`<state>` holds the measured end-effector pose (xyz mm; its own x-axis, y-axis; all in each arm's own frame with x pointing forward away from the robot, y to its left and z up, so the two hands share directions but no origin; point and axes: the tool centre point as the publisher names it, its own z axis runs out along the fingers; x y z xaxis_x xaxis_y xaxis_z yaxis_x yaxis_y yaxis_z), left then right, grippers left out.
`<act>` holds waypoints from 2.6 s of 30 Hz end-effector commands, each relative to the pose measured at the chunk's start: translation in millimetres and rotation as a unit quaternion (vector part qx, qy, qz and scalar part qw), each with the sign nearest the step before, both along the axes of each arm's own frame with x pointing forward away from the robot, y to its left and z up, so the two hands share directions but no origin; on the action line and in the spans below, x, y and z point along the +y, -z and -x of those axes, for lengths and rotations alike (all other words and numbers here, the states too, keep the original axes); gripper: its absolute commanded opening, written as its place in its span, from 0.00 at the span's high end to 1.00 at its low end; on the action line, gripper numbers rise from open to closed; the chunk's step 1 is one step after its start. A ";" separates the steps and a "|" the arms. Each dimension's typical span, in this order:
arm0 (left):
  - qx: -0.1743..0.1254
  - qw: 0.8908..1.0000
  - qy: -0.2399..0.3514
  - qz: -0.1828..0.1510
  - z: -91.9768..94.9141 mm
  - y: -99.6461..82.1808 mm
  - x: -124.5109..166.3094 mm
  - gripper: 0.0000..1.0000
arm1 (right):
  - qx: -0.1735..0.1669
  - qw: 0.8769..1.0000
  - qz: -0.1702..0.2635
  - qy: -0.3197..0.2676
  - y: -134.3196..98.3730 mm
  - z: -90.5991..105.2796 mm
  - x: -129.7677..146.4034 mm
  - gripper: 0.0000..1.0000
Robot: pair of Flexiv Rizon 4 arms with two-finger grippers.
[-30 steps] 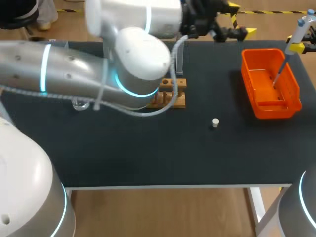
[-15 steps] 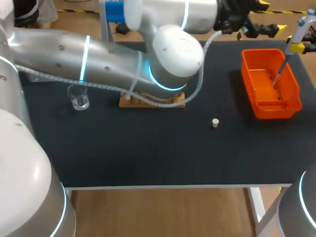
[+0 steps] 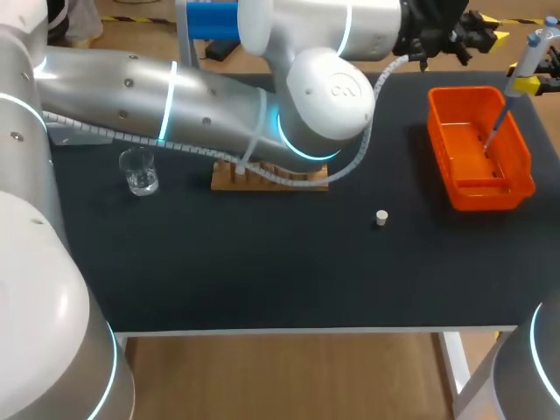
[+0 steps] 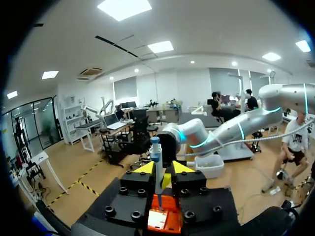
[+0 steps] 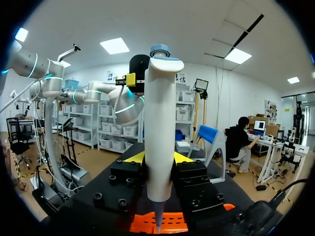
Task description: Invert the test tube, pick up the pipette, mount the tip to pipette, aspirate from beaker and dispense into the tube, eject the tip, return the pipette, and cap with the stopper.
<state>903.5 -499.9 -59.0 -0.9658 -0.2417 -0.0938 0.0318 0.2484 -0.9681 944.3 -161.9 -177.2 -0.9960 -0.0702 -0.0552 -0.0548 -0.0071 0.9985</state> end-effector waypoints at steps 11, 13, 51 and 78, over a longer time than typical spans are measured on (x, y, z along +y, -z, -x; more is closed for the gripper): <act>-0.005 1.000 0.006 0.025 -2.0 4.0 0.0 1.00 | 0.000 1.000 0.000 -0.002 0.3 -1.5 -1.3 1.00; -0.005 1.000 0.006 0.025 -2.0 4.0 0.0 1.00 | 0.000 1.000 0.000 -0.002 0.3 -1.5 -1.3 1.00; -0.003 0.997 0.036 0.067 -19.1 5.8 -49.5 1.00 | 0.000 1.000 0.000 -0.002 0.3 -1.5 -1.3 1.00; -0.009 0.996 0.039 0.078 -21.1 7.6 -48.1 1.00 | -0.002 1.000 0.013 -0.006 3.8 -1.2 -0.9 1.00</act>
